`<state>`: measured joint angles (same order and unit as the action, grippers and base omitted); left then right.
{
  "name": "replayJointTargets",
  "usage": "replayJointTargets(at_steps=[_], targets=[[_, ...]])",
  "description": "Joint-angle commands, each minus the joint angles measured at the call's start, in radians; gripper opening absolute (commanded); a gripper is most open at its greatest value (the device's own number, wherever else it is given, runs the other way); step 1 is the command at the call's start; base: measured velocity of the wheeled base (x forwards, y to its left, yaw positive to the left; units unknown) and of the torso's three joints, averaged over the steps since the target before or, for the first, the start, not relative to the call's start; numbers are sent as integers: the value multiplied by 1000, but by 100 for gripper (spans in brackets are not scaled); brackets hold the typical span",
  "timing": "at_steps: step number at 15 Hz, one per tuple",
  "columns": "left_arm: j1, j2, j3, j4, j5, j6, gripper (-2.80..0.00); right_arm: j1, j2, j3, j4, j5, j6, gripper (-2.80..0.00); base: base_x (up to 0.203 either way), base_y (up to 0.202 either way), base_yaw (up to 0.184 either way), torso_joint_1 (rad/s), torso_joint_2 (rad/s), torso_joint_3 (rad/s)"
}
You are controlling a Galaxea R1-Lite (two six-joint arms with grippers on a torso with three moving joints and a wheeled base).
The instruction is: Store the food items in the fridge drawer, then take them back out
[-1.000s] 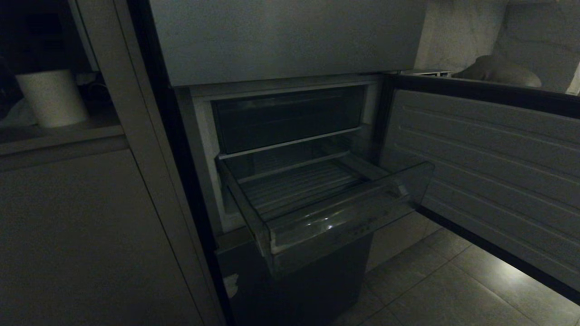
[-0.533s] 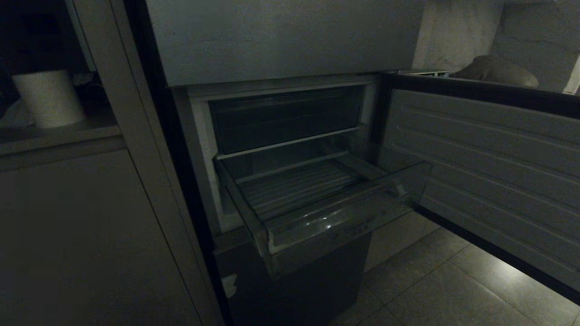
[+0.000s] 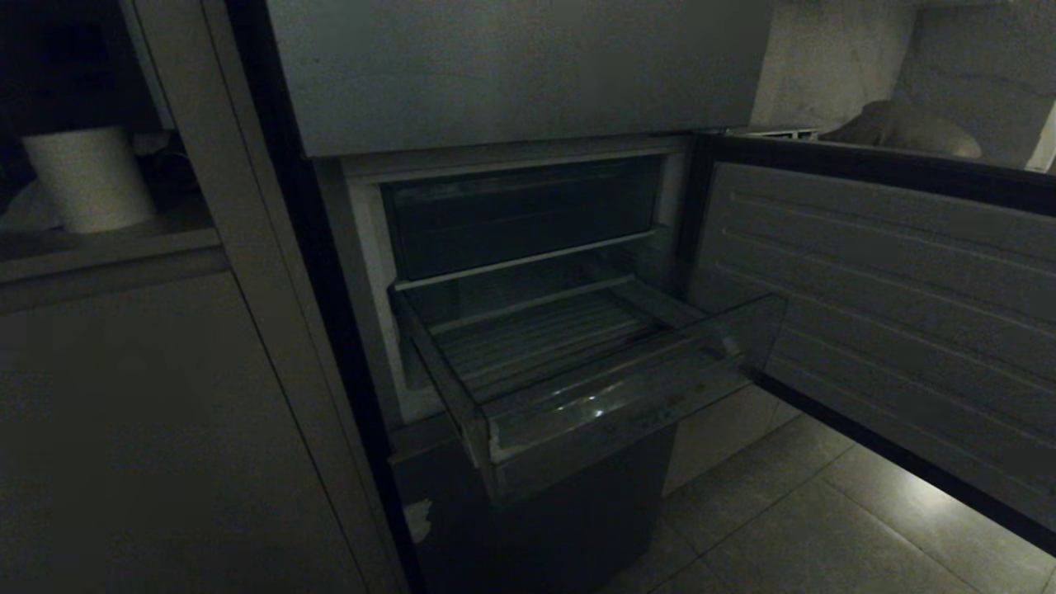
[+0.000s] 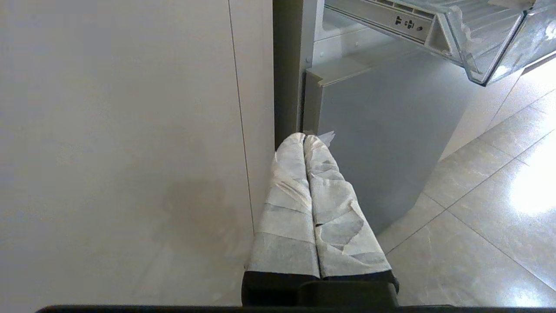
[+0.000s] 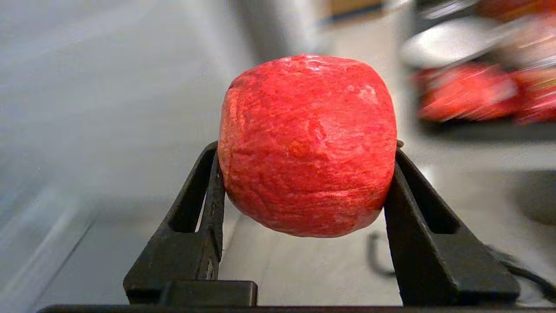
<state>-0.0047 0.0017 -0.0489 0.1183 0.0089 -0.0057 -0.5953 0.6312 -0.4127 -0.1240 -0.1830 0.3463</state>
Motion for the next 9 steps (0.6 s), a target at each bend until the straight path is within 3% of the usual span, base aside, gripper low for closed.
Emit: replayJointTargets(at_steps=[1,3,4,6,9], targets=[[0,0,0,0,0,0,-280,-315,236,-28,-118,148,-15,-280,0,0,0,0,0,0],[0,0,0,0,0,0,-280,-502,392,-67,-206,285,-34,-280,0,0,0,0,0,0],[0,0,0,1,0,0,-280,-543,455,-77,-270,322,-43,-280,0,0,0,0,0,0],[0,1,0,0,0,0,-280,-583,557,-84,-420,356,-76,-280,0,0,0,0,0,0],[0,1,0,1,0,0,-280,-609,694,-107,-514,336,-103,-280,0,0,0,0,0,0]])
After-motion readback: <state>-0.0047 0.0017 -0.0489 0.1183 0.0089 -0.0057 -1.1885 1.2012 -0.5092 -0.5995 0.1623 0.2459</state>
